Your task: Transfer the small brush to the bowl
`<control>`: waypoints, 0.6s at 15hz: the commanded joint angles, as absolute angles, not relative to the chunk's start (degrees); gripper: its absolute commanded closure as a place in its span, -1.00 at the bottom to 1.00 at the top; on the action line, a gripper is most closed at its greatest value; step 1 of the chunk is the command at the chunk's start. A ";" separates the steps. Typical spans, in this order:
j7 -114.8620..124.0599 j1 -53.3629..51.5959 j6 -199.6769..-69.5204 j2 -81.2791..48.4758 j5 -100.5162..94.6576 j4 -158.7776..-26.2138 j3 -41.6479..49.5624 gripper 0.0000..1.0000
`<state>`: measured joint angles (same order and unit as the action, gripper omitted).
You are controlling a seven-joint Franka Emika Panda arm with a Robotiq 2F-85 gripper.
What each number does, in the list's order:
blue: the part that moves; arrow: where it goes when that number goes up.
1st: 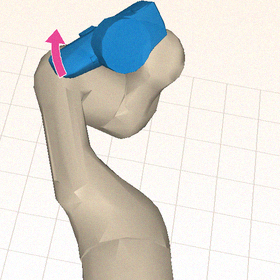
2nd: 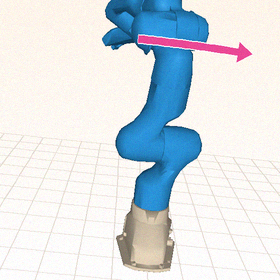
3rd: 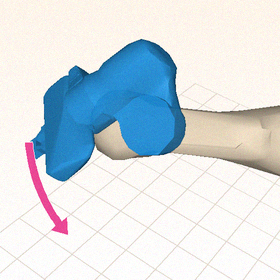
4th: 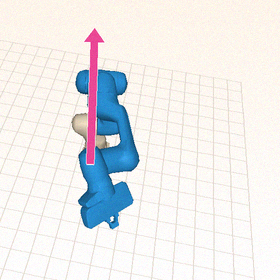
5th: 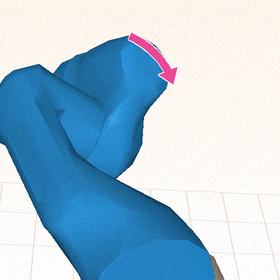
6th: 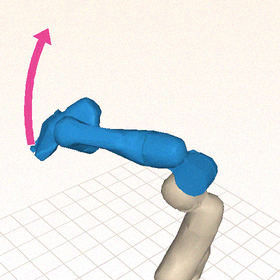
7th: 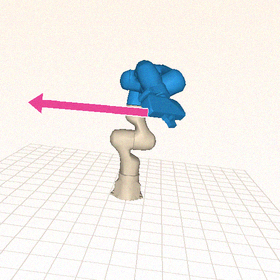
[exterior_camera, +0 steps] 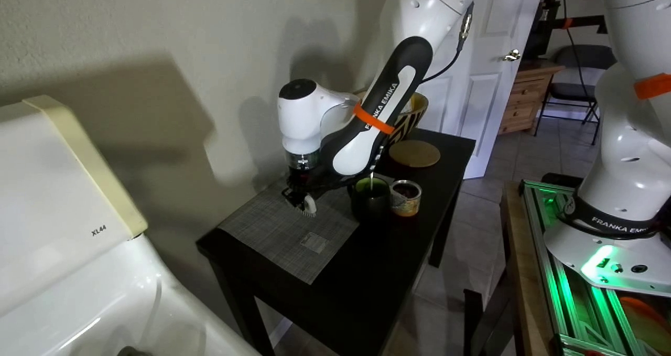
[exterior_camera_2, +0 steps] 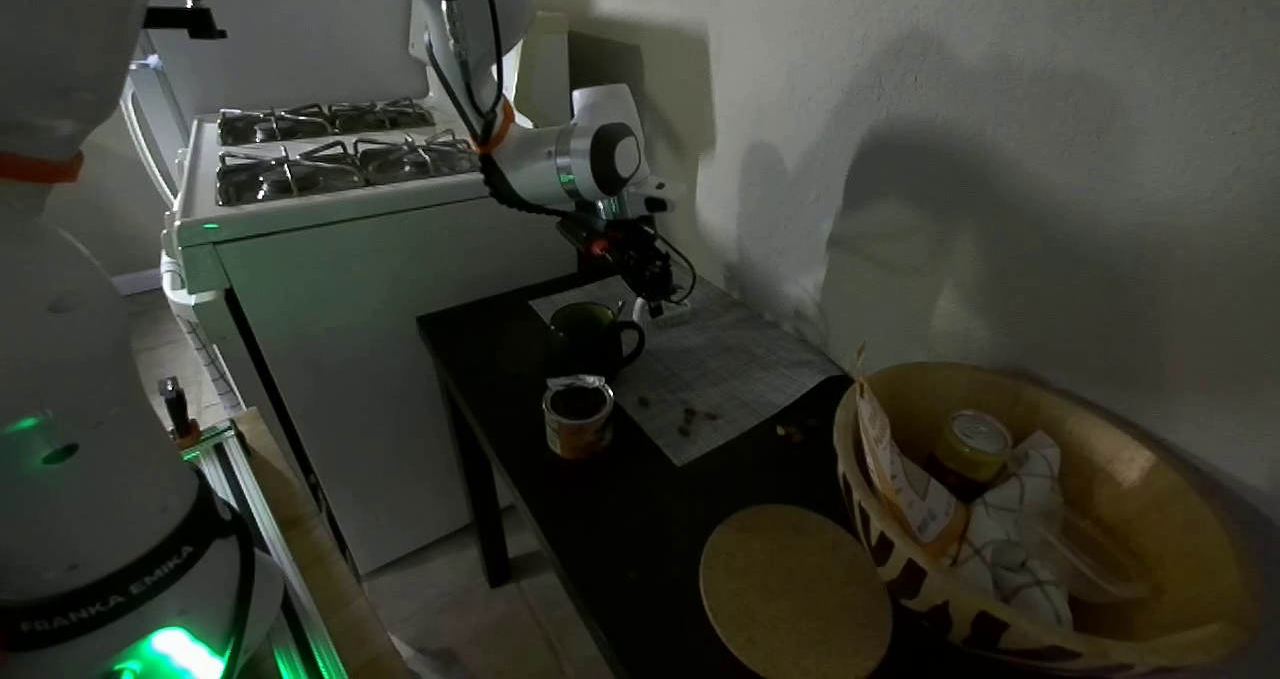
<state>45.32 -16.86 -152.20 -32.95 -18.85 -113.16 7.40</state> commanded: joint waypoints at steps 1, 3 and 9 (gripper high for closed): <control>47.24 -18.99 -153.13 -33.52 -17.79 -112.75 8.83 0.63; 46.77 -19.00 -152.69 -31.40 -17.59 -114.54 8.86 0.94; 43.60 -15.51 -148.15 -17.70 -16.58 -124.00 8.87 0.96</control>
